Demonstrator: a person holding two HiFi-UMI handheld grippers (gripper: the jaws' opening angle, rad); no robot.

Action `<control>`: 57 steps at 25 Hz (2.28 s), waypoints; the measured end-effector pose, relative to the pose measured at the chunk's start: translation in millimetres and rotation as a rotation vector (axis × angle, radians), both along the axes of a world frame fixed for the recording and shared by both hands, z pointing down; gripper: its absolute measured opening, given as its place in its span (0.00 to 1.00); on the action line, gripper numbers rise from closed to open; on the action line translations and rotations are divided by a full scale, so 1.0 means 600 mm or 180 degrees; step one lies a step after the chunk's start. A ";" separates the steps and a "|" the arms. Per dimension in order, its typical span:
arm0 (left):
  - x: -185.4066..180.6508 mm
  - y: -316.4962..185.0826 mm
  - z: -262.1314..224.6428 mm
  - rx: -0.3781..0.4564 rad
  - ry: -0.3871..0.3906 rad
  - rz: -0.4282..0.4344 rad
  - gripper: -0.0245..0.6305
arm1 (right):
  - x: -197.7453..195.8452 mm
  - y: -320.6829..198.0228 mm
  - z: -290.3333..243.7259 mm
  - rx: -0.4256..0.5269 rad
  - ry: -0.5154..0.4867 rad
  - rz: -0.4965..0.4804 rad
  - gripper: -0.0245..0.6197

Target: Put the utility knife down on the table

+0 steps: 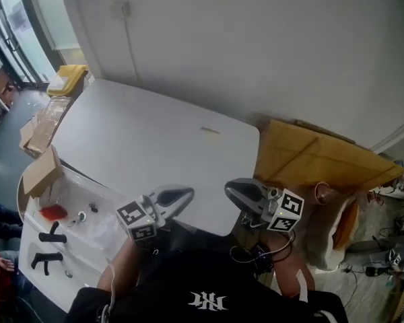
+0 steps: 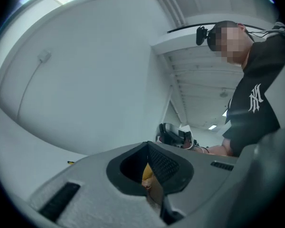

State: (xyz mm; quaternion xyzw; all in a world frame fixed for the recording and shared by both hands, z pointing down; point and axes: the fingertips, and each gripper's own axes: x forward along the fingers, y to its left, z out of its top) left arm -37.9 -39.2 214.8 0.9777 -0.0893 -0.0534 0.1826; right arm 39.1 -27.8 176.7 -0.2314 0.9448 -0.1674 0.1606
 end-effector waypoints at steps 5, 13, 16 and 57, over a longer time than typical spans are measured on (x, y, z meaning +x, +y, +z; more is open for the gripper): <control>-0.108 0.113 -0.045 0.0070 0.0142 0.0191 0.05 | -0.042 0.157 0.008 -0.0209 -0.0304 0.0626 0.06; -0.147 0.267 -0.007 -0.0144 -0.0004 0.0559 0.05 | -0.154 0.315 0.010 -0.0225 0.0021 0.0237 0.05; -0.146 0.318 -0.048 0.0128 0.0008 0.0593 0.05 | -0.172 0.356 -0.001 -0.0116 -0.0013 0.0121 0.05; -0.376 0.825 0.004 -0.0204 0.0068 0.1214 0.05 | -0.429 0.862 0.040 -0.0124 0.0729 0.0542 0.05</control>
